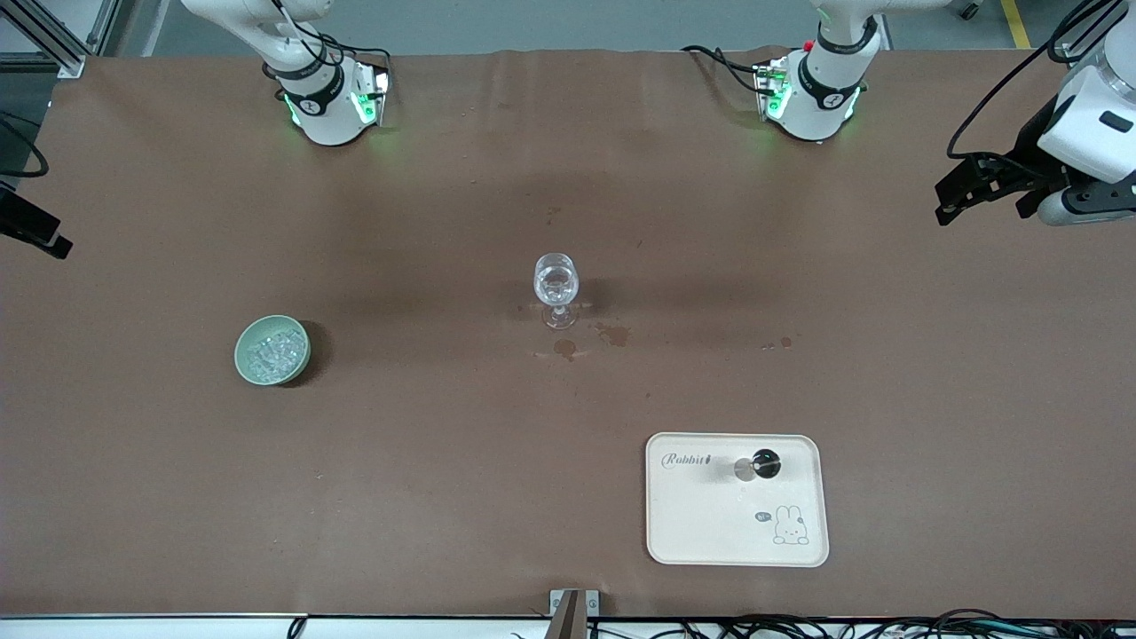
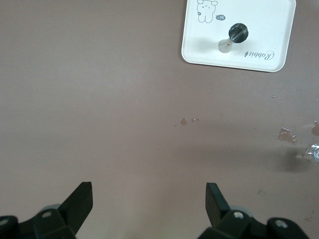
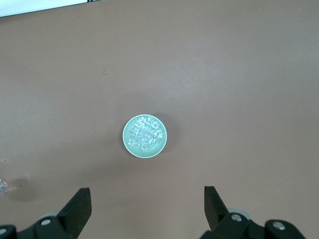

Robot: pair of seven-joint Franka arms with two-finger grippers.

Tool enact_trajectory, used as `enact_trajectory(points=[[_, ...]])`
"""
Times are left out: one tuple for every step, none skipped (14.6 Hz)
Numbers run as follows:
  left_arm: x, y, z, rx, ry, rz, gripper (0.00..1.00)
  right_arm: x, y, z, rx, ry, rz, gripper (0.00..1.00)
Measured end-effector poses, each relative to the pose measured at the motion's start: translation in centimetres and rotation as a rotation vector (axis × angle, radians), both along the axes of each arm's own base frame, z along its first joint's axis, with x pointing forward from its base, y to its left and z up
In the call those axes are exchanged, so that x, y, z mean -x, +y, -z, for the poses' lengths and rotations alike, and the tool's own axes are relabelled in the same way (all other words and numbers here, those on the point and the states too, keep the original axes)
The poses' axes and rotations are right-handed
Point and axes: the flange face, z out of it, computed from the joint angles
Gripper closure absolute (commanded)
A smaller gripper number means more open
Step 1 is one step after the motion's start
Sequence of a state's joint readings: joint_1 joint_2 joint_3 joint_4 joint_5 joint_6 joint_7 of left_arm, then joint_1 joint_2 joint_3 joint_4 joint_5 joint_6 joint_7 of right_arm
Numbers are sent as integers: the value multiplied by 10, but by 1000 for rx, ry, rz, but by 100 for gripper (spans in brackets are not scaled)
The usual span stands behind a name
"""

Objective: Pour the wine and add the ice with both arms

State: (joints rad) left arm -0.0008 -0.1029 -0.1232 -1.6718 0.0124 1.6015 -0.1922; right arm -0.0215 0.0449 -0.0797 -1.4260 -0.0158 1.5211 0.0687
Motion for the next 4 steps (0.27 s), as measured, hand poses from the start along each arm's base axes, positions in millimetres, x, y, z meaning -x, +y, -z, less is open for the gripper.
enact_trajectory(points=[[0, 0, 0, 0, 0, 0, 0, 0, 0, -1, 0, -1, -1, 0], [0, 0, 0, 0, 1, 0, 0, 1, 1, -1, 0, -1, -1, 0], [0, 0, 0, 0, 2, 0, 0, 1, 1, -1, -1, -2, -3, 0], [0, 0, 0, 0, 3, 0, 0, 1, 2, -1, -1, -2, -3, 0]])
